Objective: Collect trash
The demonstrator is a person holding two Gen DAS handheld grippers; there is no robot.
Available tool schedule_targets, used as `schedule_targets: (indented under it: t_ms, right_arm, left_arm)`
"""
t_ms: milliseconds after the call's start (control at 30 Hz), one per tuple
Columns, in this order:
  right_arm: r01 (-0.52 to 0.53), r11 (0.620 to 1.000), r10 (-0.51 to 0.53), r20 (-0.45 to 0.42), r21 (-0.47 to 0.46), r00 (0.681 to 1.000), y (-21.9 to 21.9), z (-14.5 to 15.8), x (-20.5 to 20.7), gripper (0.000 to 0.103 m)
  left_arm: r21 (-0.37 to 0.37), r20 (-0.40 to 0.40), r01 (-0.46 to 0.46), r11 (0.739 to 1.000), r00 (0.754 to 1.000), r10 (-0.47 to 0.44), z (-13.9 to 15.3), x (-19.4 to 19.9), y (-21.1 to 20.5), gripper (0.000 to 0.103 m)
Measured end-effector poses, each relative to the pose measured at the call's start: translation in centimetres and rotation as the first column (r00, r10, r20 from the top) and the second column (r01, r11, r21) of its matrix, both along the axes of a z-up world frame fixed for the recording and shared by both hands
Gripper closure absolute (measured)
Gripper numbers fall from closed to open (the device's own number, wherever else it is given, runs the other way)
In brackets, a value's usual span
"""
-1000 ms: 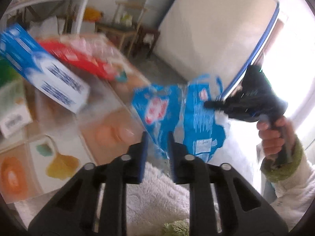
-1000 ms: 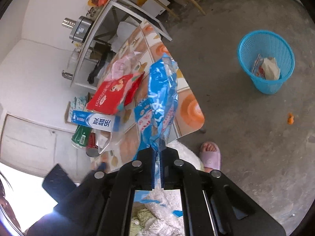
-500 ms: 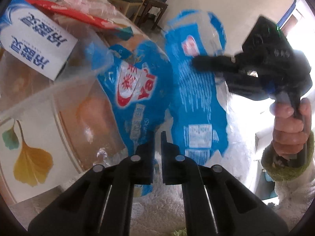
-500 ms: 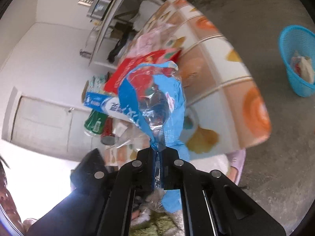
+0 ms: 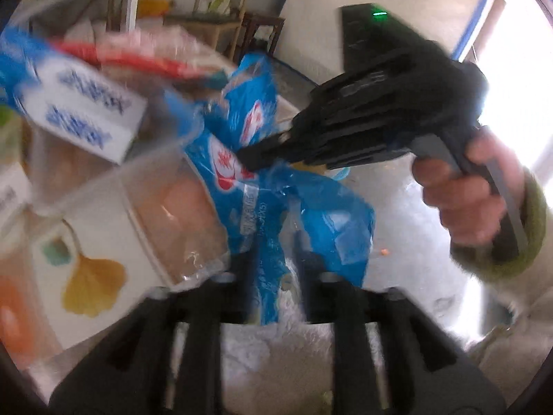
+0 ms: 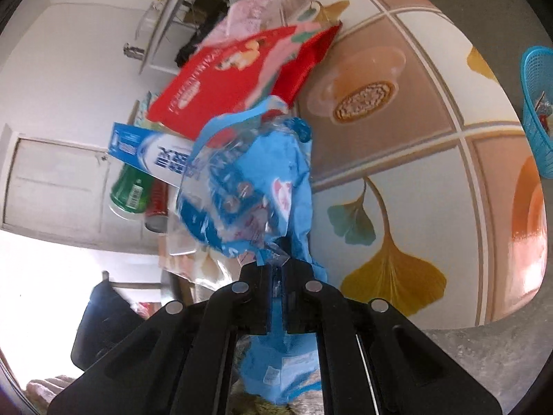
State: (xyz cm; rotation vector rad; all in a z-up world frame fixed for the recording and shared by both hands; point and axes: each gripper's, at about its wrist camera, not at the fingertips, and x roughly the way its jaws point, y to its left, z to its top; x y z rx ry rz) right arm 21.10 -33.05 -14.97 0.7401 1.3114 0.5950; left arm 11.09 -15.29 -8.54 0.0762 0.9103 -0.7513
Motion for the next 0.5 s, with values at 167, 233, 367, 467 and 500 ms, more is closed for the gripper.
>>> schedule_targets:
  t_ms: [167,233,367,467,500]
  right_arm:
    - [-0.059,0.998,0.061,-0.057,0.028,0.997,0.4,-0.7,0.5,0.099]
    - [-0.080,0.996,0.084,-0.081,0.046,0.993,0.5,-1.0,0.4,0.099]
    - [-0.114,0.988,0.129,-0.147,0.108,0.981,0.6,-1.8,0.2,0.100]
    - [-0.138,0.979,0.164,-0.185,0.147,0.969,0.4,-2.2,-0.1,0.099]
    - [-0.145,0.977,0.174,-0.194,0.154,0.965,0.5,-2.3,-0.2,0.099]
  left_arm:
    - [0.065,0.150,0.031,0.997,0.988,-0.041,1.7,-1.9,-0.6,0.039]
    - [0.114,0.176,0.031,0.993,0.983,-0.051,1.5,-1.5,-1.8,0.039]
    - [0.194,0.214,0.030,0.981,0.974,-0.072,0.9,-0.9,-3.8,0.039]
    - [0.236,0.236,0.034,0.971,0.968,-0.091,0.4,-1.4,-3.7,0.039]
    - [0.252,0.239,0.033,0.967,0.966,-0.095,0.2,-1.2,-4.0,0.039]
